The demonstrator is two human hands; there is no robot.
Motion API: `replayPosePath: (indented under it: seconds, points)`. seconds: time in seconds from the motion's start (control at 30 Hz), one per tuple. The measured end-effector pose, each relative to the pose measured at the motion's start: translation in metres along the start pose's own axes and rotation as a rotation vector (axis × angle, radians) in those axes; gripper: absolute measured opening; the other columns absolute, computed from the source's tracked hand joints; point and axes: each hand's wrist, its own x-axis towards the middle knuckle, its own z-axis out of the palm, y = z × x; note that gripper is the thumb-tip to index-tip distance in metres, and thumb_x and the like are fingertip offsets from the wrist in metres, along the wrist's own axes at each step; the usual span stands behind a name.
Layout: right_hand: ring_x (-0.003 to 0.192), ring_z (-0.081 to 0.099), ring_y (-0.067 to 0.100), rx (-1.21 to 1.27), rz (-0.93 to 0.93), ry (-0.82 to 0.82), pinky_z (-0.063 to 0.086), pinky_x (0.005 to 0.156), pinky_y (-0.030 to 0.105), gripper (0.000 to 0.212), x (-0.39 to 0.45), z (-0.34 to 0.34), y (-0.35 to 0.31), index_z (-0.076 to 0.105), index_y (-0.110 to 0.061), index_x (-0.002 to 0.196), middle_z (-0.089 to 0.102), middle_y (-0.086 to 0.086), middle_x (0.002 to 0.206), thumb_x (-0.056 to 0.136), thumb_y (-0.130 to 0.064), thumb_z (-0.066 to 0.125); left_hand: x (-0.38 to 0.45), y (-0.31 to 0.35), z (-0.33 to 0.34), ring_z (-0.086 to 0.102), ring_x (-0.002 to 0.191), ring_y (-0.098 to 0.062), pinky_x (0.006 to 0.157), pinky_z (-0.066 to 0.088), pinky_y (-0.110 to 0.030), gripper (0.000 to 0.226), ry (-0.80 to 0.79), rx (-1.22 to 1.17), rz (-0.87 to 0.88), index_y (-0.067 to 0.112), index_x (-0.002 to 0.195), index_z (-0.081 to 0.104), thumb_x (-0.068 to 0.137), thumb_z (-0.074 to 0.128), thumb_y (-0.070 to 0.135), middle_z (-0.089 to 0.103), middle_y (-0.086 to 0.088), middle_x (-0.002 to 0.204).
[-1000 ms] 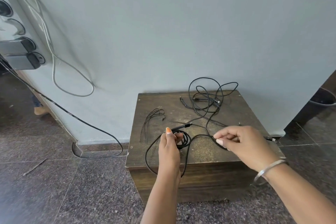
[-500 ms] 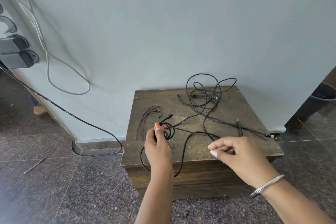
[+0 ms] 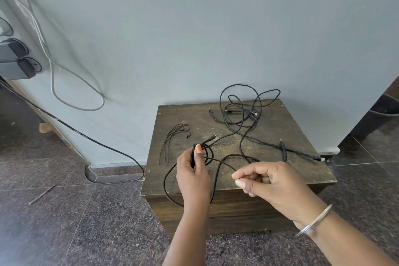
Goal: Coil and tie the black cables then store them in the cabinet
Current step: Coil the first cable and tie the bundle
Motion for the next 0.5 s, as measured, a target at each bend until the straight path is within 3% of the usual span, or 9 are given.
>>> replayPosePath:
  seconds: [0.13, 0.23, 0.37, 0.5]
  points:
    - [0.061, 0.060, 0.011, 0.077, -0.016, -0.074, 0.051, 0.062, 0.017, 0.011, -0.0006, -0.0022, -0.0007, 0.077, -0.020, 0.083, 0.069, 0.007, 0.068, 0.076, -0.010, 0.075, 0.0018, -0.0007, -0.0014, 0.051, 0.086, -0.003, 0.066, 0.035, -0.001, 0.025, 0.037, -0.007, -0.029, 0.019, 0.086, 0.063, 0.094, 0.049, 0.038, 0.054, -0.004, 0.103]
    - [0.066, 0.061, 0.015, 0.128, -0.027, -0.113, 0.051, 0.064, 0.020, 0.011, -0.0006, -0.0051, -0.0010, 0.077, -0.018, 0.085, 0.069, 0.014, 0.074, 0.075, -0.014, 0.076, 0.0033, -0.0033, -0.0018, 0.054, 0.089, -0.015, 0.067, 0.037, -0.010, 0.031, 0.049, -0.033, -0.050, 0.016, 0.088, 0.065, 0.094, 0.048, 0.041, 0.055, -0.009, 0.108]
    - [0.068, 0.060, 0.015, 0.219, -0.026, -0.140, 0.051, 0.064, 0.019, 0.016, -0.0007, -0.0087, -0.0001, 0.077, -0.015, 0.086, 0.068, 0.009, 0.073, 0.071, -0.020, 0.076, 0.0049, -0.0040, -0.0011, 0.051, 0.080, -0.023, 0.065, 0.039, -0.026, 0.032, 0.036, -0.059, -0.033, 0.020, 0.078, 0.061, 0.094, 0.047, 0.043, 0.059, -0.012, 0.096]
    - [0.067, 0.060, 0.011, 0.256, -0.019, -0.141, 0.050, 0.063, 0.018, 0.016, 0.0004, -0.0083, 0.0020, 0.076, -0.013, 0.086, 0.067, 0.006, 0.071, 0.071, -0.018, 0.075, 0.0003, -0.0024, 0.0021, 0.060, 0.096, -0.024, 0.085, 0.046, -0.037, 0.033, -0.014, -0.077, -0.045, 0.016, 0.097, 0.066, 0.093, 0.049, 0.043, 0.066, -0.007, 0.103]
